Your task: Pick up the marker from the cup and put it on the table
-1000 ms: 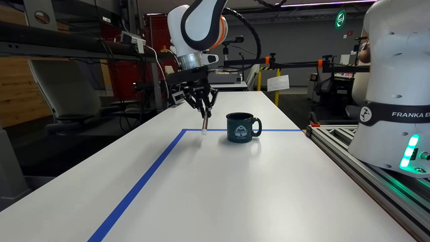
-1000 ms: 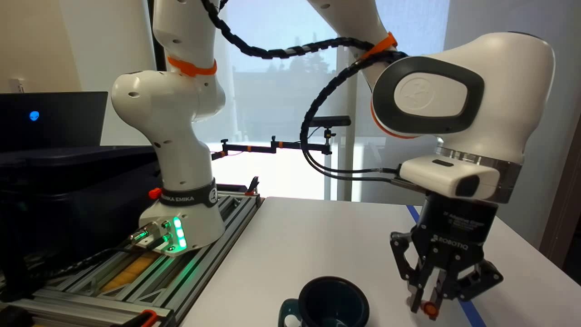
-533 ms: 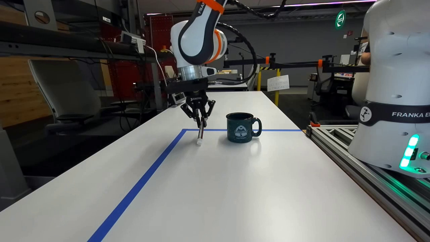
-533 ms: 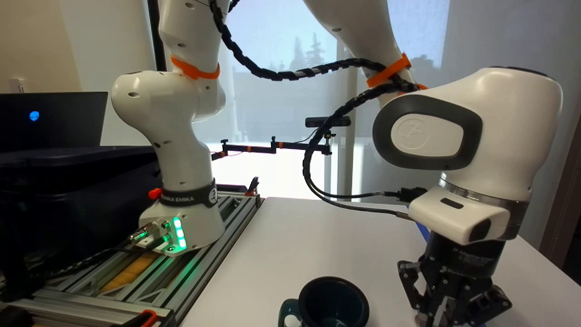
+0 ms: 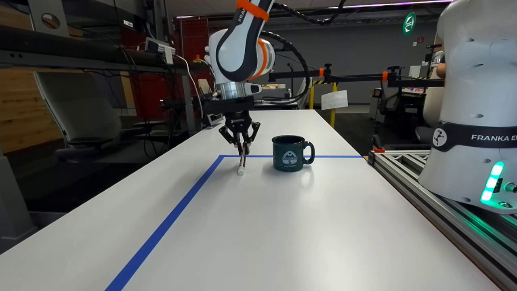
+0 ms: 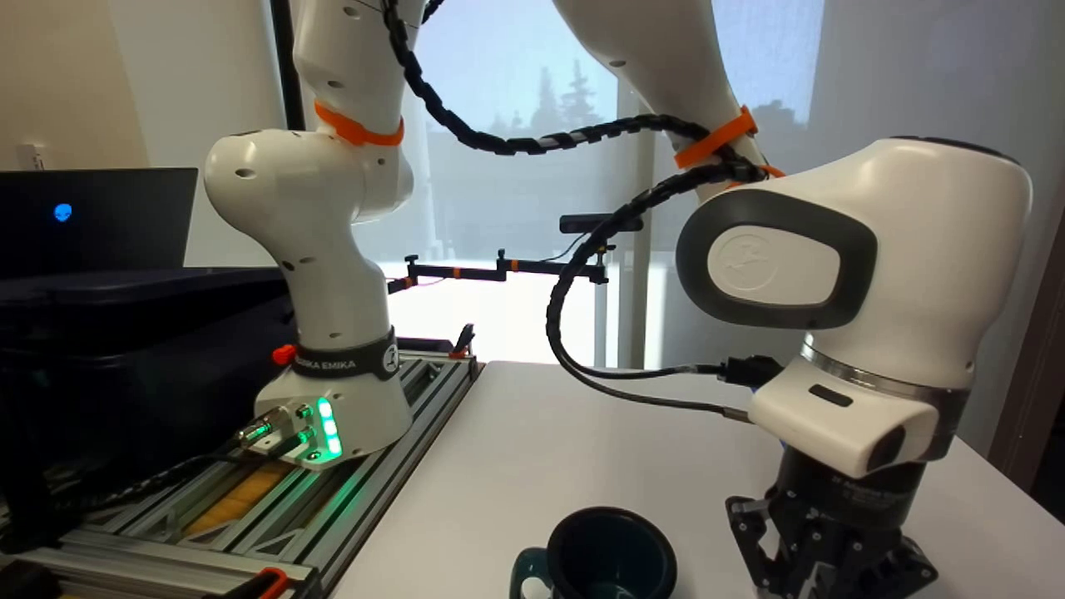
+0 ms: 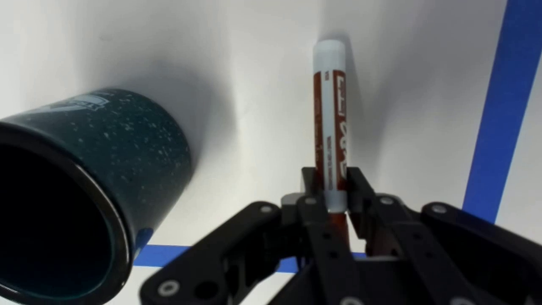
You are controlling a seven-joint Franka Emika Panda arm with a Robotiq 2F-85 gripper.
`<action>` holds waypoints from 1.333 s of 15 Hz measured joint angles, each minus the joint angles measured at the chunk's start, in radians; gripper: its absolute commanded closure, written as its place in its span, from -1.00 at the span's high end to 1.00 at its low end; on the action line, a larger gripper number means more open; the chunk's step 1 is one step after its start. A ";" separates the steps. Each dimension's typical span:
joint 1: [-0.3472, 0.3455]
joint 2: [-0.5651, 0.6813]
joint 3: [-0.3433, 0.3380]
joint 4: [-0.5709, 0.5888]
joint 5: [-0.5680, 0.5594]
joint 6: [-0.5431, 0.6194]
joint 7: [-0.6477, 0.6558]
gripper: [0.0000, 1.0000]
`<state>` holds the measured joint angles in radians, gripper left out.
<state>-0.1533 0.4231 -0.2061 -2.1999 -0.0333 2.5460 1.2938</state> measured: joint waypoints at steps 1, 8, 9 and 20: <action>0.002 0.001 -0.003 -0.001 0.000 0.002 -0.004 -0.06; 0.021 0.020 -0.026 -0.009 0.000 0.010 -0.010 0.98; 0.028 0.020 -0.033 -0.009 0.000 0.010 -0.010 1.00; 0.127 -0.029 -0.151 -0.012 -0.092 0.004 0.054 1.00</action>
<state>-0.0264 0.3939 -0.3568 -2.2115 -0.1257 2.5505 1.3478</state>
